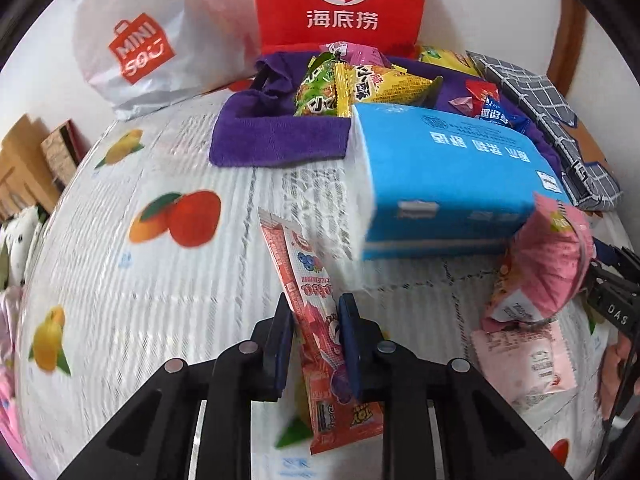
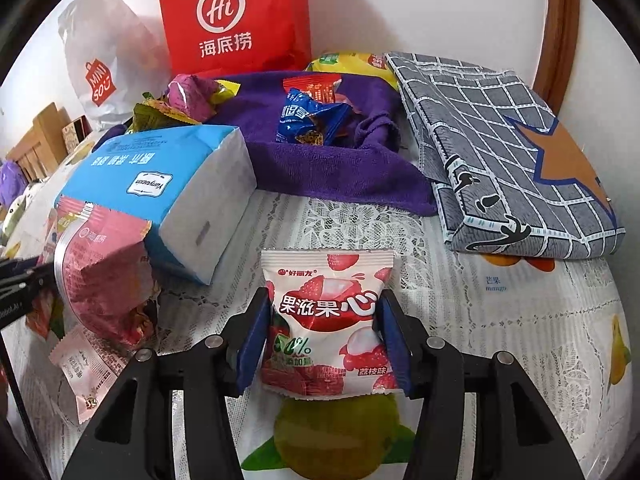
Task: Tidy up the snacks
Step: 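Grasp the pink stick snack with the left tool and lift it, then carry the pink stick snack and lychee candy bag with both tools toward the purple towel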
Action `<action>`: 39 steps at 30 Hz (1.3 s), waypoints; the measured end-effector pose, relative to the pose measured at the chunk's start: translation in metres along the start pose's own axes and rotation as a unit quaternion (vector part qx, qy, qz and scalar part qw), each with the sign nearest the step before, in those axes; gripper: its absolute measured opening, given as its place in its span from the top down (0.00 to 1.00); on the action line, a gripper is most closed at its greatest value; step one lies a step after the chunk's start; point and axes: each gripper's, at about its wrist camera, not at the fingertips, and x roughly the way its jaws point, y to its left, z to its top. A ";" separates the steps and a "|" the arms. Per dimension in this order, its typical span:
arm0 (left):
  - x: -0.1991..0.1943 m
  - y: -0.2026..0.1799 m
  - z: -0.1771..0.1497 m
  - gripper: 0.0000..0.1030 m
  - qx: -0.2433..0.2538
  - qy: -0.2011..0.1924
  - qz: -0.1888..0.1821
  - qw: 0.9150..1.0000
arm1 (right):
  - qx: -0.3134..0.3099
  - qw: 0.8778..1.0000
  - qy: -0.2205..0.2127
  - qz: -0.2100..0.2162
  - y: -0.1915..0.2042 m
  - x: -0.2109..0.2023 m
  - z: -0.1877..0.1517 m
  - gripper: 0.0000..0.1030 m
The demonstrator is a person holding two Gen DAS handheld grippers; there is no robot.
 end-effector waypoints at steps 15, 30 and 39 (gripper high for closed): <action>0.006 0.013 0.000 0.77 0.004 -0.059 -0.024 0.998 | 0.003 1.000 -0.001 0.004 0.001 0.002 0.001 0.46; 0.008 0.018 0.000 0.79 -0.001 -0.060 -0.032 0.998 | -0.001 1.000 -0.002 0.001 0.002 0.003 0.001 0.46; -0.008 0.033 0.001 0.82 -0.051 -0.035 -0.072 0.995 | -0.009 1.000 -0.010 -0.009 0.005 -0.002 -0.002 0.49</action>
